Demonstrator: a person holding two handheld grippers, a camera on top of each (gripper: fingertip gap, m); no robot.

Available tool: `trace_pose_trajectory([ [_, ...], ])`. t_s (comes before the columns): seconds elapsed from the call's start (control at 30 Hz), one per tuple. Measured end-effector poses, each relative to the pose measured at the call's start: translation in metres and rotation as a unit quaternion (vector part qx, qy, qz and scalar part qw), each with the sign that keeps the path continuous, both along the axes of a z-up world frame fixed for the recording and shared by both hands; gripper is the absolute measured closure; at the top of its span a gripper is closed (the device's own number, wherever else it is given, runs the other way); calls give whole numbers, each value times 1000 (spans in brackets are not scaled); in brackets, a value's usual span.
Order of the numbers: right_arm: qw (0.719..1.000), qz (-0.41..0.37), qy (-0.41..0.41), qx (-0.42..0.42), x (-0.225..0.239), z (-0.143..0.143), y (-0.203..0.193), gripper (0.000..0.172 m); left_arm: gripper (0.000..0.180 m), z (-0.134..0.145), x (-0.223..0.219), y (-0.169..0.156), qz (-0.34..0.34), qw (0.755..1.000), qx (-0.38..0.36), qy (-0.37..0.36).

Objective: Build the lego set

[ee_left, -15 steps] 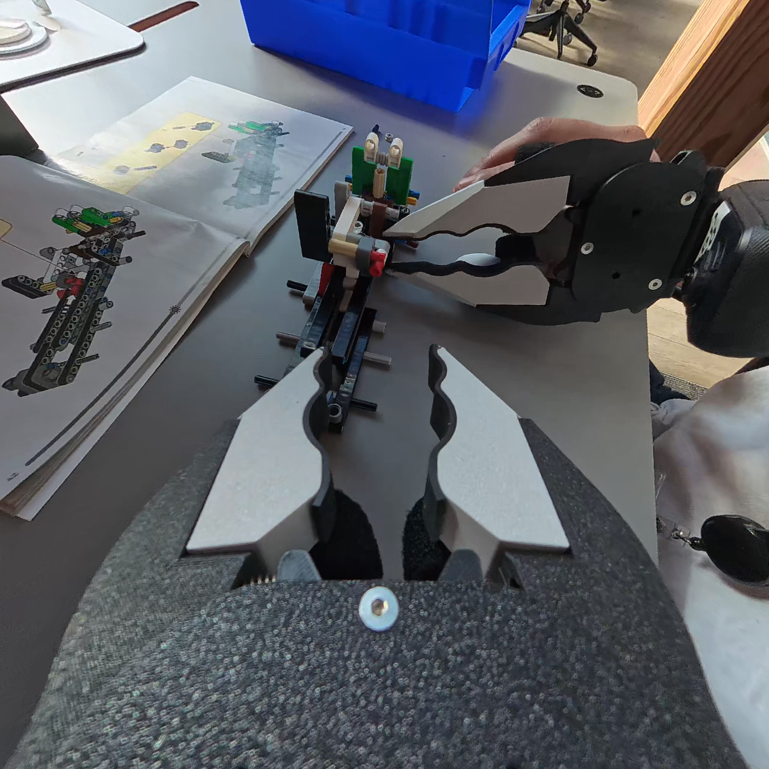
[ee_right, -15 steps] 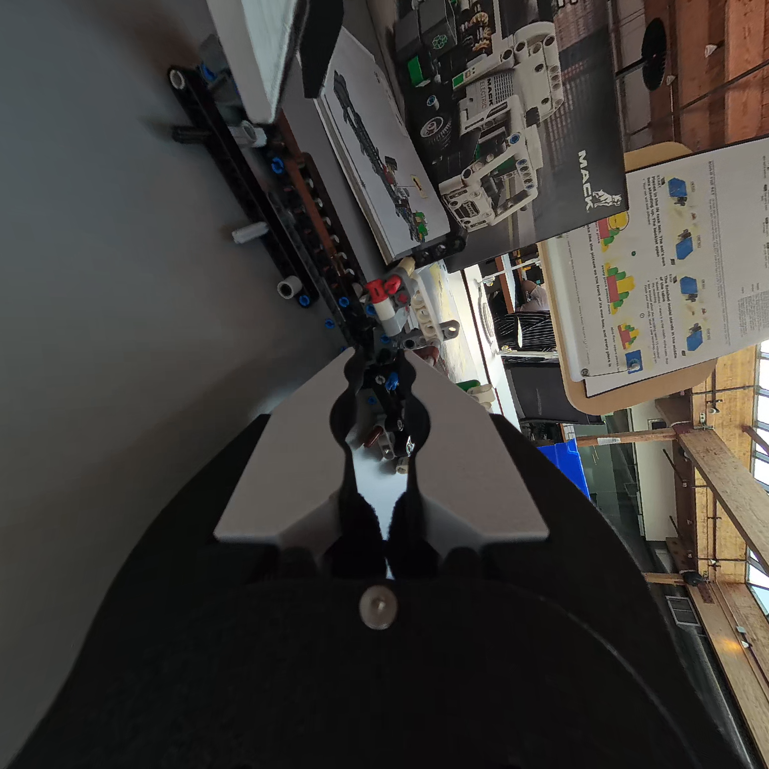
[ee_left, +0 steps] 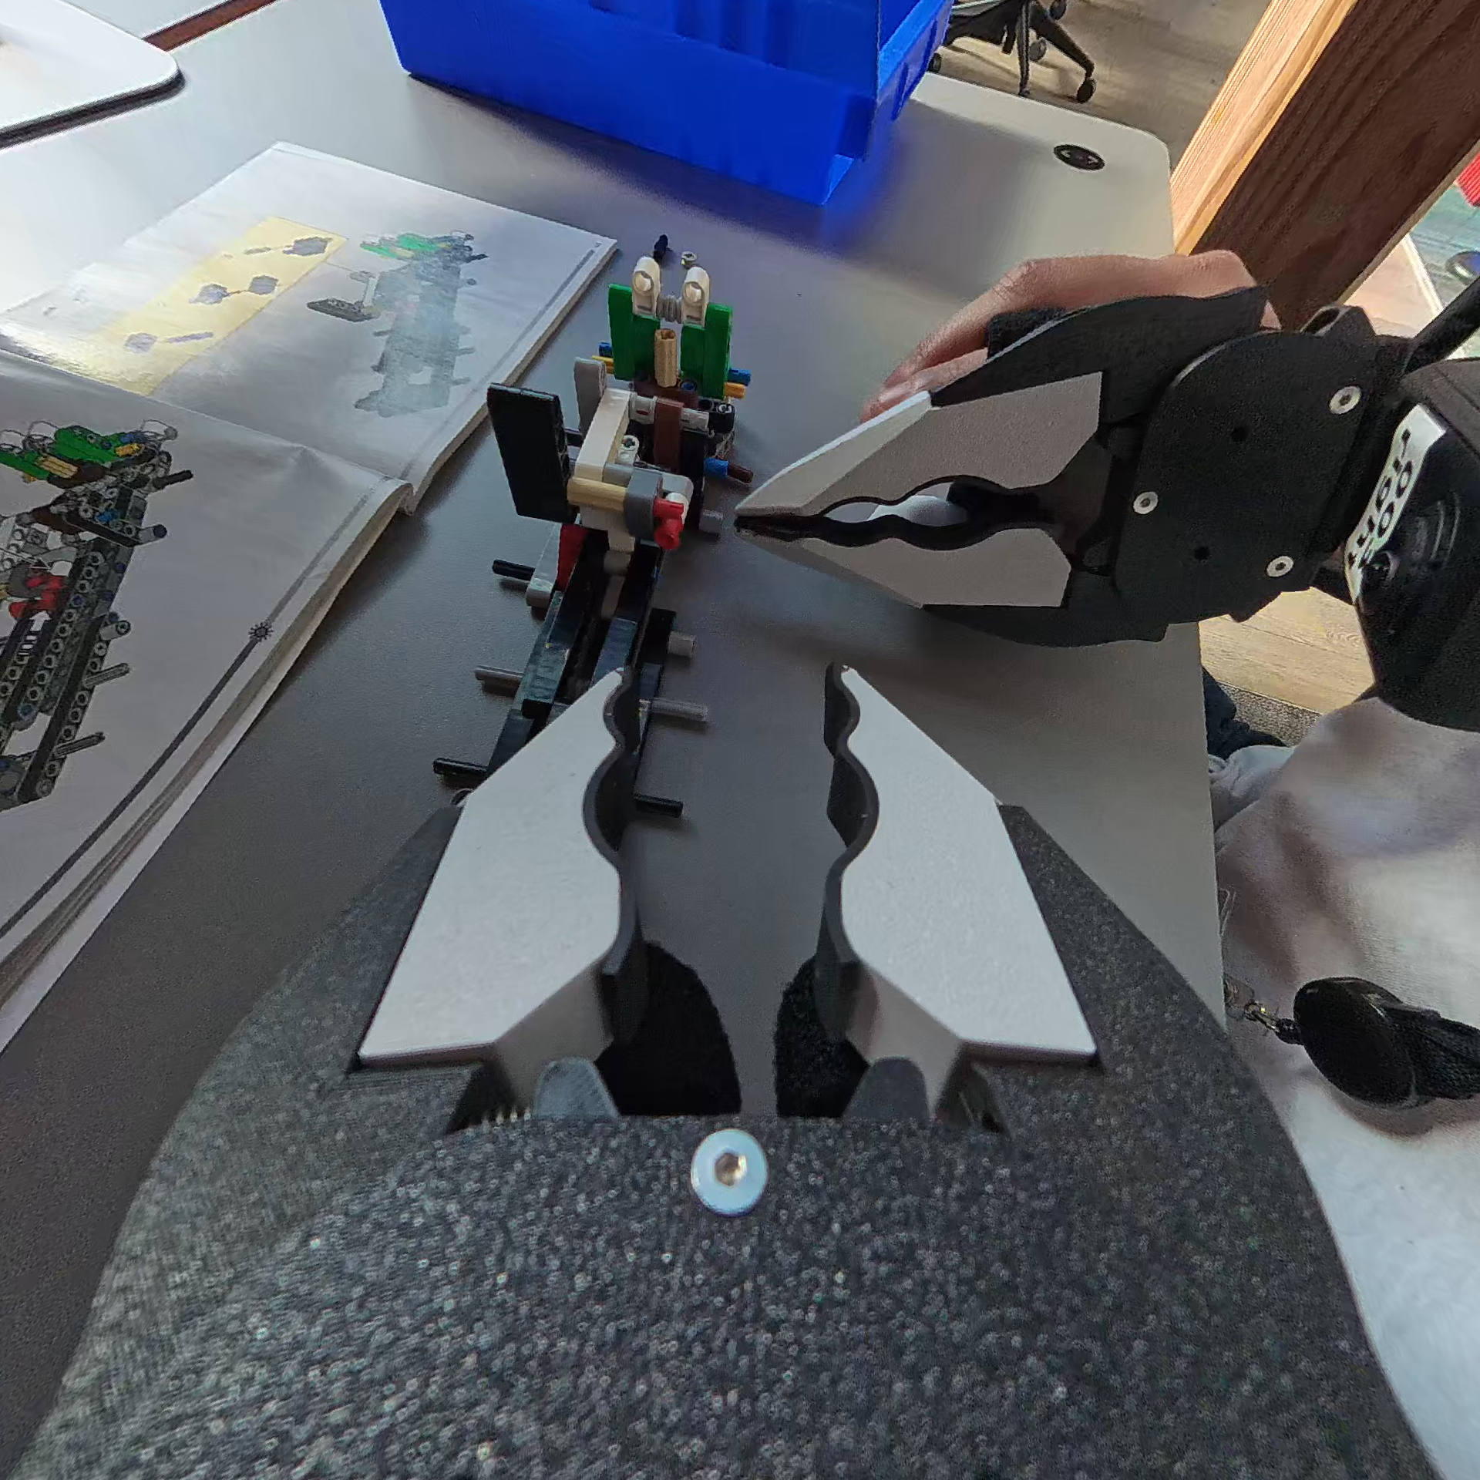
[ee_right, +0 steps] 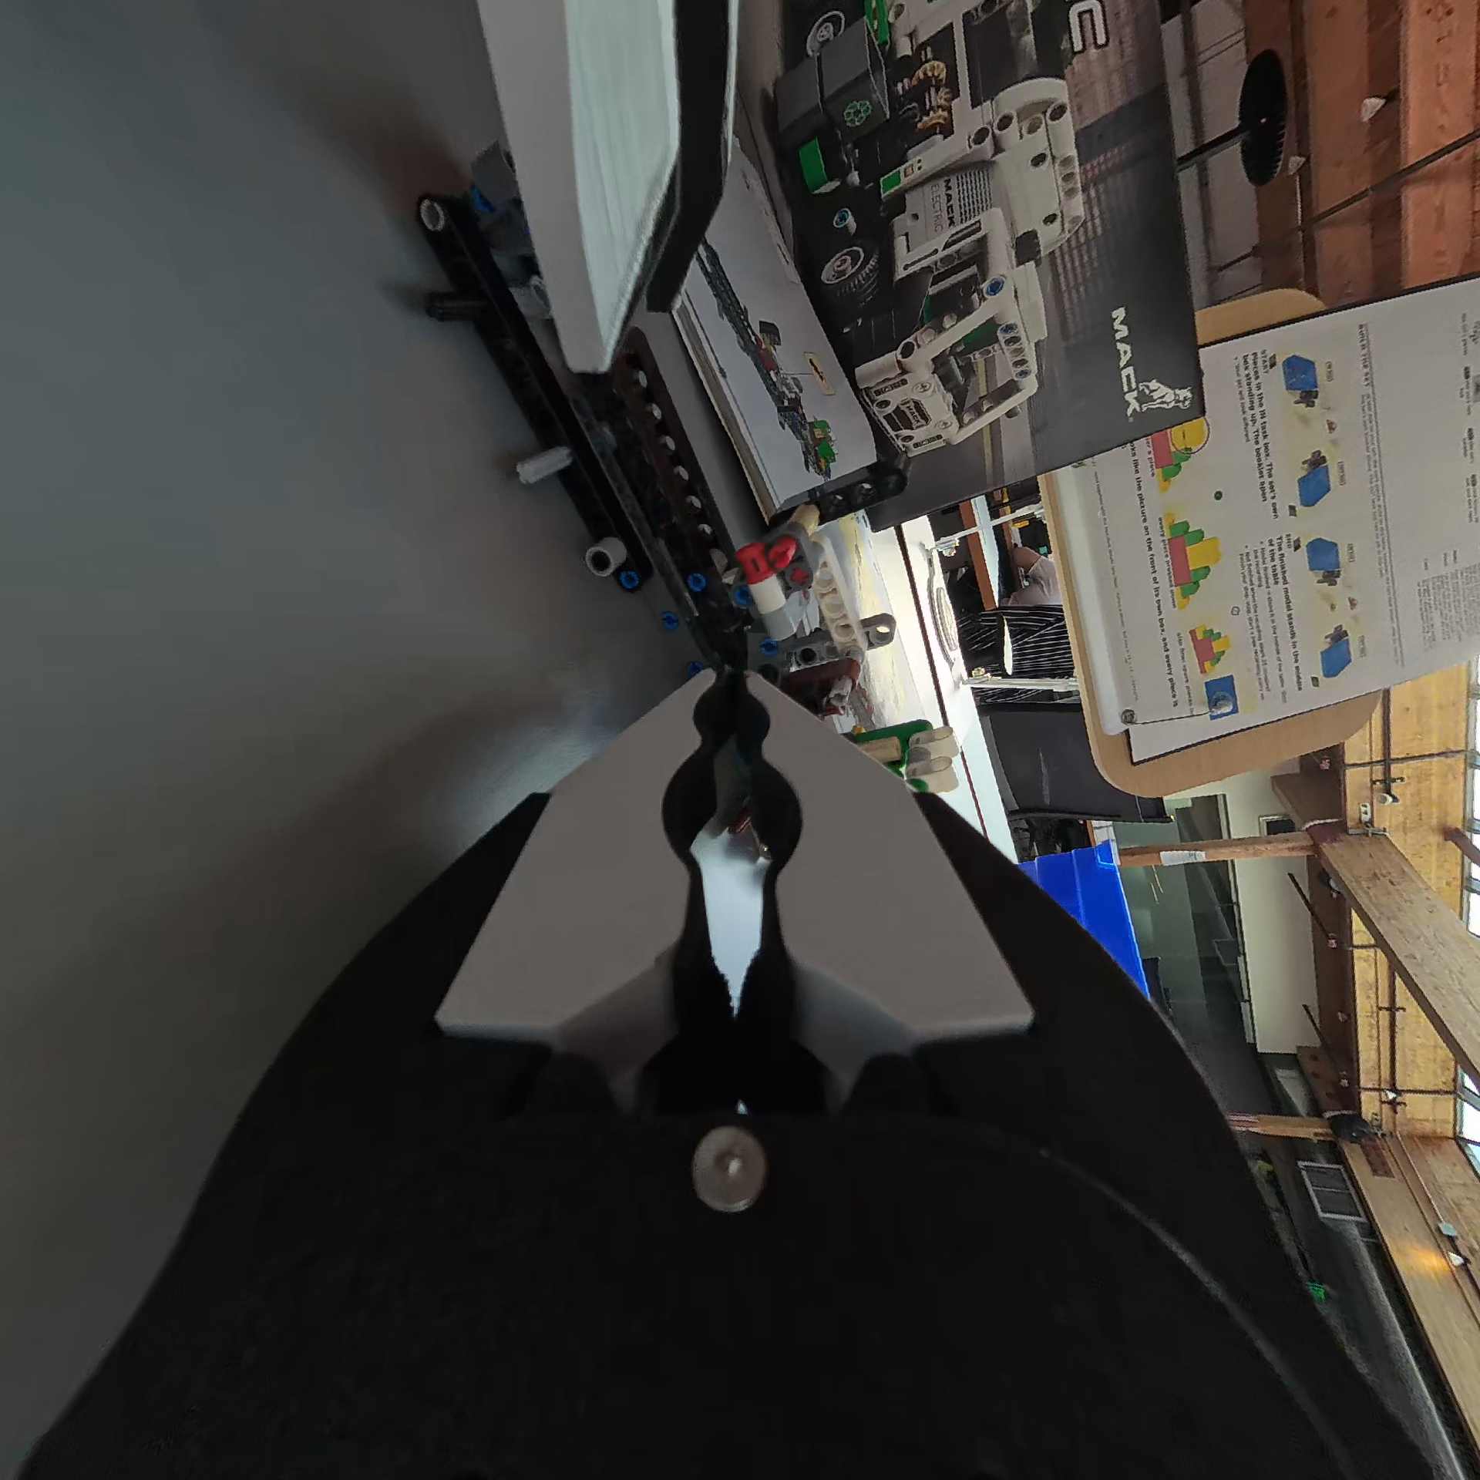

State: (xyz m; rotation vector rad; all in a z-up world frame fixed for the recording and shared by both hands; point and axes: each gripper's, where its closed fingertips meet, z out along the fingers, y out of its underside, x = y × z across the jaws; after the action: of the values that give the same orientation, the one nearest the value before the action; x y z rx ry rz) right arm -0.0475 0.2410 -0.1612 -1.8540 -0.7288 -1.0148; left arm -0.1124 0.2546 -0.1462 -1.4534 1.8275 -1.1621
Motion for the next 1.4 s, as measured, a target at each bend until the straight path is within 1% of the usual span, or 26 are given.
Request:
trace_pose_trajectory([
  [0.03, 1000, 2, 11, -1, -2, -1, -2, 172, 137, 0, 0, -1, -1, 1000, 3, 1],
  [0.1, 999, -13, 29, -2, 1, -2, -2, 171, 137, -1, 1, -2, -1, 1000, 7, 2],
  [0.13, 999, -20, 24, 4, 4, 0, -1, 167, 137, -1, 2, -3, -2, 1000, 8, 3],
  [0.27, 998, -40, -41, 10, 14, 3, 5, 165, 137, 1, 3, -6, -9, 1000, 13, 0],
  [0.43, 996, -38, -83, 5, 14, 2, 7, 165, 137, 0, 1, -8, -17, 1000, 8, -1],
  [0.6, 995, -42, -86, 3, 16, 1, 9, 163, 138, 0, -2, -11, -26, 1000, 8, -1],
  [0.77, 995, -48, -90, -3, 18, -1, 13, 168, 137, -1, -4, -12, -29, 1000, 7, 1],
  [0.9, 994, -45, -95, -1, 17, 1, 10, 169, 137, -1, -4, -11, -27, 1000, 7, 0],
  [1.07, 995, -21, -98, 8, 5, 6, -8, 169, 137, -2, -2, -17, -34, 999, 3, 7],
  [1.17, 995, -10, -101, -4, -2, 6, -21, 169, 139, -9, 3, -23, -37, 999, 9, 31],
  [1.27, 994, 15, -110, 10, -14, 13, -33, 169, 139, -18, 12, -36, -49, 997, 10, 57],
  [1.37, 989, 70, -131, 21, -33, 14, -40, 169, 138, -12, 21, -52, -67, 997, -4, 45],
  [1.4, 988, 74, -136, 23, -34, 15, -42, 169, 138, -8, 23, -55, -70, 997, -6, 38],
])
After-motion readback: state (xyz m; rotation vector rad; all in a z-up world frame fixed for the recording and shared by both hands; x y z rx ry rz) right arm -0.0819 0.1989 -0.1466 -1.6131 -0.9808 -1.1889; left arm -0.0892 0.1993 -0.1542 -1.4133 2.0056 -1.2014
